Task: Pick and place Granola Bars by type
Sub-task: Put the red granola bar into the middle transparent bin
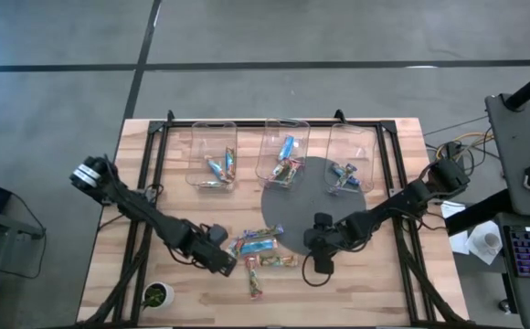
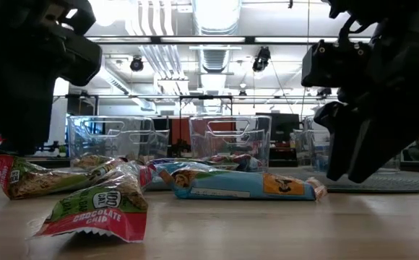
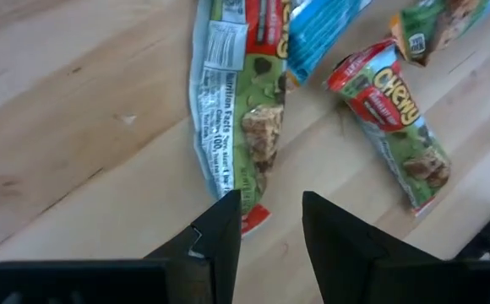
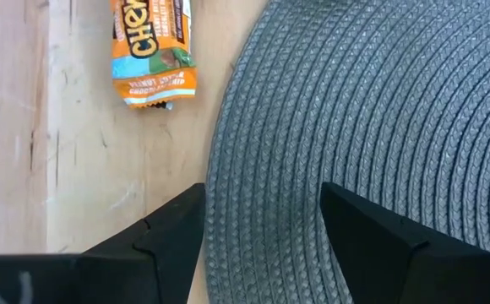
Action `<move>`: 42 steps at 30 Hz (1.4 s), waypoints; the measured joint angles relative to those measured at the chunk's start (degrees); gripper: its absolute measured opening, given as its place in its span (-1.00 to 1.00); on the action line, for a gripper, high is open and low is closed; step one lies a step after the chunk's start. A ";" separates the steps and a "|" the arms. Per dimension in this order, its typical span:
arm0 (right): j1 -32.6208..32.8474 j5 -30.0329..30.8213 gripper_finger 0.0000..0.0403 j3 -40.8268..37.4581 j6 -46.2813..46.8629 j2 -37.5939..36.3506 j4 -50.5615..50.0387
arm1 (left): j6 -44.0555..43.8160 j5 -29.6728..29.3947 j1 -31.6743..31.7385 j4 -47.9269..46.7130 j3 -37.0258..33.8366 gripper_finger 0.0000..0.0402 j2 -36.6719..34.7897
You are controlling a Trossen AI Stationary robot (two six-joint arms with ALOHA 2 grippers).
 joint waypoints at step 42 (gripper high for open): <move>0.00 0.04 0.11 -1.79 0.01 0.04 2.36 | 0.07 -3.59 0.30 1.95 1.03 -0.03 7.79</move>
